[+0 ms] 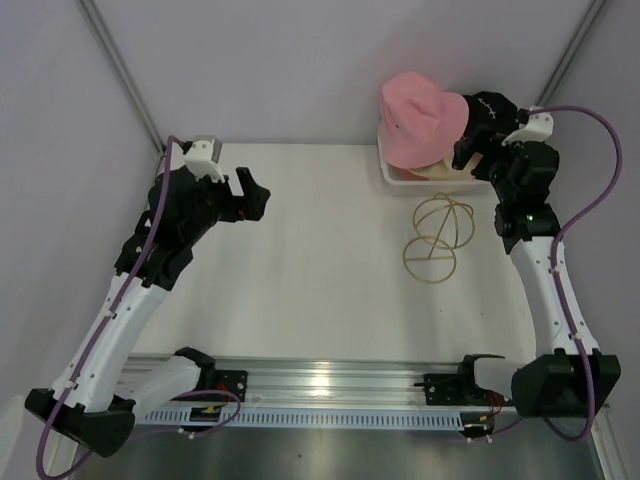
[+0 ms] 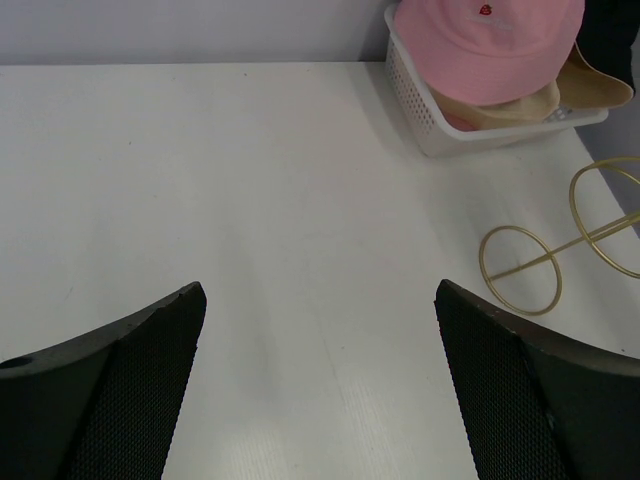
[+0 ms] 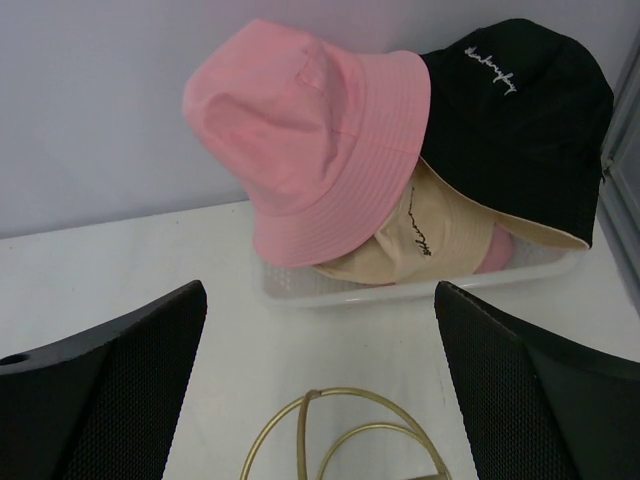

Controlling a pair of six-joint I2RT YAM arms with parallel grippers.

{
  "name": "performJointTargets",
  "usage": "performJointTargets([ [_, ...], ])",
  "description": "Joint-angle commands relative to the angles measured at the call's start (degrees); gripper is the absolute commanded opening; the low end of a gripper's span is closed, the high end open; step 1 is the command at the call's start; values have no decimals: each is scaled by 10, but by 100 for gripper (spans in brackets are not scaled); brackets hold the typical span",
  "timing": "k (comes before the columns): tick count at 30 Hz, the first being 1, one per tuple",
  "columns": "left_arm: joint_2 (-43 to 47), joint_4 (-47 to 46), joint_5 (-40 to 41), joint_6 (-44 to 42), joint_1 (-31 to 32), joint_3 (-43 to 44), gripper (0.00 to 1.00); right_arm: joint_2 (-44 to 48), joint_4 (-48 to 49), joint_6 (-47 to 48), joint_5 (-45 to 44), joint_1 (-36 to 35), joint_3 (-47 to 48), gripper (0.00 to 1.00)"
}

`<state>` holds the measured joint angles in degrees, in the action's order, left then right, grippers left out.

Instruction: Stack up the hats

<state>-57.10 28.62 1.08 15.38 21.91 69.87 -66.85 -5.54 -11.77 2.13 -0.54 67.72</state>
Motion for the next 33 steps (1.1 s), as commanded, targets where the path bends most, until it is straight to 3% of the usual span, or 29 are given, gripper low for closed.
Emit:
performJointTargets([
  [1, 23, -12, -30, -9, -6, 9, 99, -59, 10, 12, 13, 24, 77, 100],
  [9, 21, -5, -49, -2, -10, 12, 99, -258, -20, 83, 18, 25, 252, 99],
  [17, 16, -12, -46, -11, -13, 0, 100, -427, -87, 115, 103, 25, 436, 99],
  [24, 4, -16, -52, -29, -14, -3, 99, -485, -52, 115, 204, 16, 468, 99],
  [28, -8, -10, -64, -32, -13, 2, 100, -489, -20, 115, 197, 7, 454, 98],
  [33, -16, -6, -64, -38, -14, 5, 99, -523, -3, 115, 193, 7, 486, 83],
])
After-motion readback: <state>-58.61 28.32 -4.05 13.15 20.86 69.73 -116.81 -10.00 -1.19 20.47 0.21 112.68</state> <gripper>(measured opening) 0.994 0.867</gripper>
